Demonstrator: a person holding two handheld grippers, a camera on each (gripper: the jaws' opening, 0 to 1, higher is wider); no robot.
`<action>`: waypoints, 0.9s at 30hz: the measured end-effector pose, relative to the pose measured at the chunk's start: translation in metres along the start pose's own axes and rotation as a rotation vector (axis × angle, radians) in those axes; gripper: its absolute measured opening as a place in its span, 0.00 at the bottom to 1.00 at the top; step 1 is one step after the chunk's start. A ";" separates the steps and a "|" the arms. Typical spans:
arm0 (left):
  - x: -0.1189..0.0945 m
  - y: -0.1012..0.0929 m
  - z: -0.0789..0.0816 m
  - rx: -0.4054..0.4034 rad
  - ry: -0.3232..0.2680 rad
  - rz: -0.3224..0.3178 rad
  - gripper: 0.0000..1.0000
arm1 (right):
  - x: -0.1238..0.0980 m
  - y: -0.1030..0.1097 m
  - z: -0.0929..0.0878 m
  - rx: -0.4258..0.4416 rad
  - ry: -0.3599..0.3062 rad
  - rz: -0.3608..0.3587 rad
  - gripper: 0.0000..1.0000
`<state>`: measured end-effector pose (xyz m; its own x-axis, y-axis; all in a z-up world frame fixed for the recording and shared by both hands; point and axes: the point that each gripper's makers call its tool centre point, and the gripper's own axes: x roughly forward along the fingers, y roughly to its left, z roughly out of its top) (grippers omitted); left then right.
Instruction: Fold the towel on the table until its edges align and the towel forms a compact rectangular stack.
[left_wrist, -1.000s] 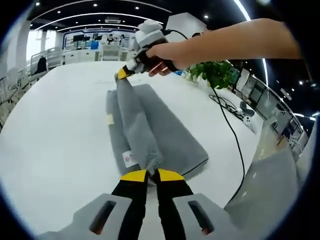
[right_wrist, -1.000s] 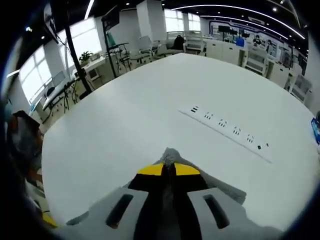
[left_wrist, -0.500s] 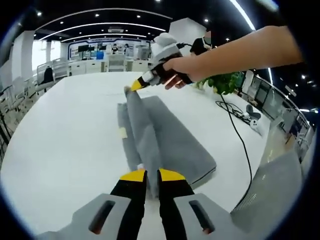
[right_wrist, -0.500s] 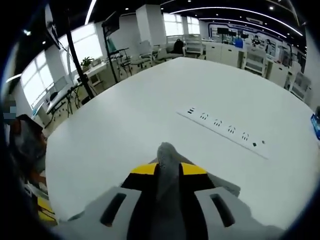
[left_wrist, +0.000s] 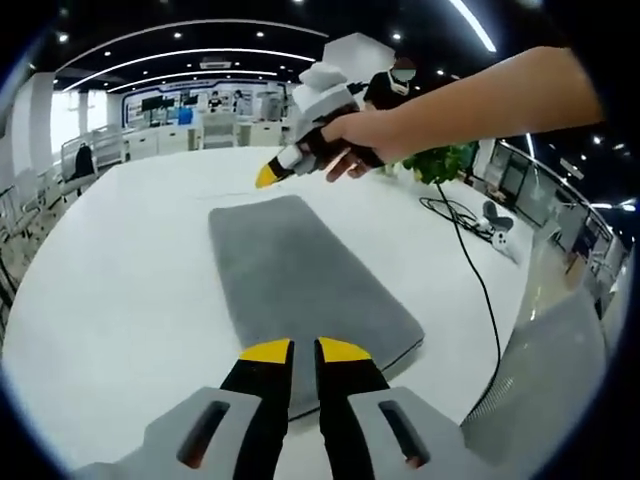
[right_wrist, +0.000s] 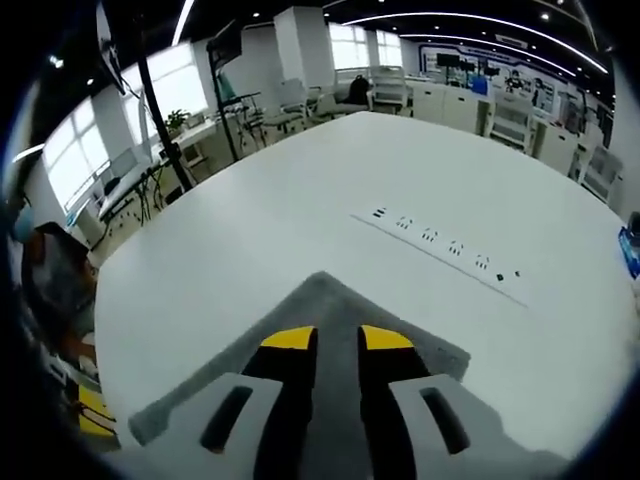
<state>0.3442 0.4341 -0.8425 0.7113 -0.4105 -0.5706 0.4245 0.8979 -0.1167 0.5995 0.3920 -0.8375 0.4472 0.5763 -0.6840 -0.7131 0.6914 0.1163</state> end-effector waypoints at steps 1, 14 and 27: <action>0.000 0.001 0.000 0.008 0.001 0.000 0.09 | -0.002 -0.001 0.001 0.004 -0.003 -0.001 0.15; 0.003 0.016 0.010 0.054 0.011 0.007 0.09 | -0.038 -0.013 0.005 0.026 -0.046 -0.024 0.15; -0.002 0.018 0.038 0.082 -0.020 0.010 0.10 | -0.066 -0.012 0.001 -0.035 -0.048 -0.030 0.18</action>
<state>0.3716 0.4446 -0.8121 0.7263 -0.4053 -0.5551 0.4610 0.8863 -0.0438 0.5791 0.3460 -0.7927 0.4934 0.5763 -0.6515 -0.7171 0.6935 0.0703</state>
